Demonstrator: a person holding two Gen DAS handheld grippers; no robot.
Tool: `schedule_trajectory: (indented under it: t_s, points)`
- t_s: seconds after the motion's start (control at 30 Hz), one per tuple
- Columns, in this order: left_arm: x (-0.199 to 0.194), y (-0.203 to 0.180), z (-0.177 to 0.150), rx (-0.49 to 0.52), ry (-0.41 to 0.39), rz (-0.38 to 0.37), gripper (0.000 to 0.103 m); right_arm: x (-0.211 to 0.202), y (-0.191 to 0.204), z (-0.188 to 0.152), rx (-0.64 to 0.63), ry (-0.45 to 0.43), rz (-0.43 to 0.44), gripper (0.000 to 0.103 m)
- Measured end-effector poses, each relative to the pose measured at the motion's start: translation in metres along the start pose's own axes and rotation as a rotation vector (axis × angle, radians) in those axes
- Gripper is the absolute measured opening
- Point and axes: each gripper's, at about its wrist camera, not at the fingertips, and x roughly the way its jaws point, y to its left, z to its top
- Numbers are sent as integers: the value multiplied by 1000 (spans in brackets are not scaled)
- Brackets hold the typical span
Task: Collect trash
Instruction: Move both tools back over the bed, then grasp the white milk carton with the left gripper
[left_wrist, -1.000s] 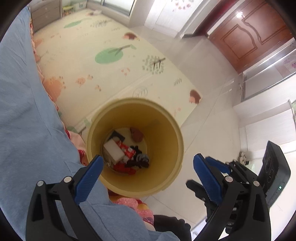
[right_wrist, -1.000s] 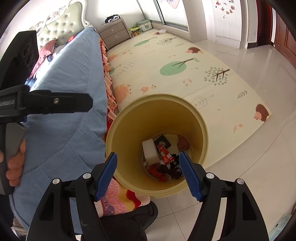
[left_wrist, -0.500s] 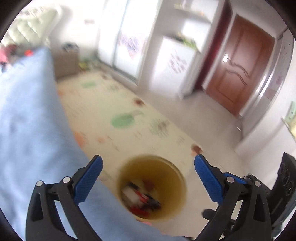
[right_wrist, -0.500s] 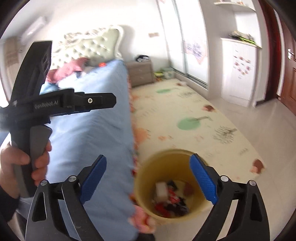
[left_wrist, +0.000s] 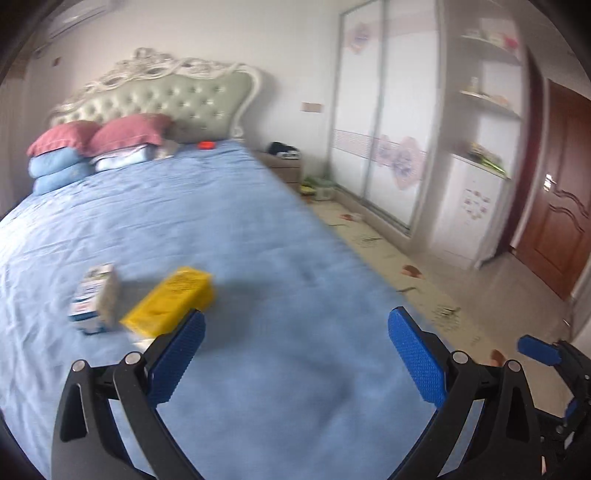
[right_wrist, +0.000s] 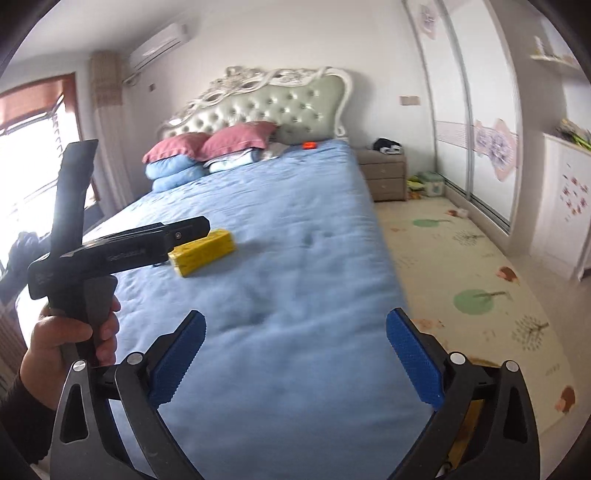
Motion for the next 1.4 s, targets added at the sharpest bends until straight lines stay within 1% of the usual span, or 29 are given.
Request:
schedule_trajectory:
  t_s: [0.13, 0.2, 0.27, 0.37, 0.43, 0.53, 0.6, 0.7, 0.93, 0.97, 1.0, 1.03, 1.07, 1.1, 1.13, 1.2, 1.27, 1.33, 1.4]
  points:
    - [-5, 65, -4, -44, 0, 91, 99, 30, 49, 19, -35, 2, 76, 95]
    - [-4, 94, -6, -67, 6, 135, 99, 45, 72, 28, -31, 4, 96, 95]
    - [-3, 123, -10, -93, 11, 166, 99, 60, 86, 35, -12, 18, 114, 95]
    - [7, 154, -14, -119, 44, 191, 99, 88, 103, 45, 17, 52, 123, 95]
    - [20, 173, -18, -134, 73, 202, 99, 105, 110, 50, 28, 67, 109, 95]
    - [40, 197, -19, -171, 101, 195, 99, 130, 124, 60, 4, 73, 109, 95]
    - [54, 209, -16, -198, 126, 184, 99, 145, 129, 63, -5, 94, 101, 95]
    - [75, 217, -13, -208, 162, 182, 99, 166, 134, 69, 2, 118, 97, 95]
    - [115, 226, -1, -186, 218, 189, 99, 184, 134, 75, 37, 122, 82, 95]
    - [120, 229, 1, -185, 228, 188, 98, 187, 134, 75, 40, 127, 89, 95]
    - [124, 232, 2, -195, 236, 188, 90, 190, 136, 74, 41, 132, 92, 95]
    - [127, 238, 1, -218, 244, 183, 76, 194, 137, 74, 40, 138, 90, 95]
    - [129, 243, -1, -240, 252, 176, 69, 198, 140, 74, 35, 147, 83, 95]
    - [131, 248, -3, -259, 266, 169, 56, 201, 142, 74, 34, 154, 78, 95]
    - [130, 252, -6, -273, 269, 155, 55, 205, 144, 73, 37, 159, 72, 95]
    - [125, 253, -6, -266, 258, 144, 55, 212, 147, 72, 45, 168, 51, 95]
    - [117, 252, -4, -248, 237, 154, 55, 222, 153, 70, 45, 184, 25, 95]
    - [105, 256, 0, -252, 205, 159, 55, 232, 164, 68, 34, 211, 6, 95]
    - [95, 263, 3, -265, 186, 172, 55, 242, 175, 66, 25, 220, -21, 95]
